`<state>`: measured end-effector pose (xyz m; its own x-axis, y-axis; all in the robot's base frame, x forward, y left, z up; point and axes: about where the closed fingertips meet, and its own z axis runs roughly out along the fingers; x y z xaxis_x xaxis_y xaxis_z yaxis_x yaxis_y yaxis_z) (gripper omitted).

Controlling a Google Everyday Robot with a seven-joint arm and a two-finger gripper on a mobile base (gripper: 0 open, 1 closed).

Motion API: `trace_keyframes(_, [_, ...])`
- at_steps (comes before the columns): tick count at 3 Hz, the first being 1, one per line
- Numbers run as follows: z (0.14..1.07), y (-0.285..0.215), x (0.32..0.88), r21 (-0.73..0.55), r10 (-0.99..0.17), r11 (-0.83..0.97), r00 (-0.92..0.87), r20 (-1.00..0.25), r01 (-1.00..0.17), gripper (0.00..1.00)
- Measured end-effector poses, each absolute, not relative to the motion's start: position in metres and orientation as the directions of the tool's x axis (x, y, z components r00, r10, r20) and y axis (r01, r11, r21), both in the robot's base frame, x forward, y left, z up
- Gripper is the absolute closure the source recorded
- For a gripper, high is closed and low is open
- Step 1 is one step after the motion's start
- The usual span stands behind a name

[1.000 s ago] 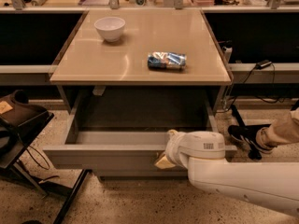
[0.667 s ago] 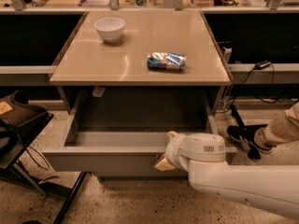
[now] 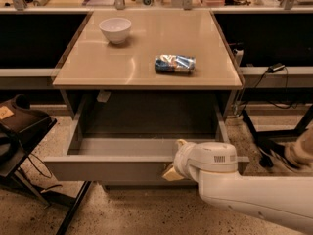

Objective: Open top drawer

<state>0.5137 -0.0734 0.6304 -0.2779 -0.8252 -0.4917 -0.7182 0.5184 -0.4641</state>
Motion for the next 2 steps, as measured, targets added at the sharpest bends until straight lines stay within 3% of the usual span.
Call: trace_keyframes(2, [0.63, -0.0739, 0.5078, -0.462, -0.823, 0.523, -0.285, -0.491, -0.716, 1.0])
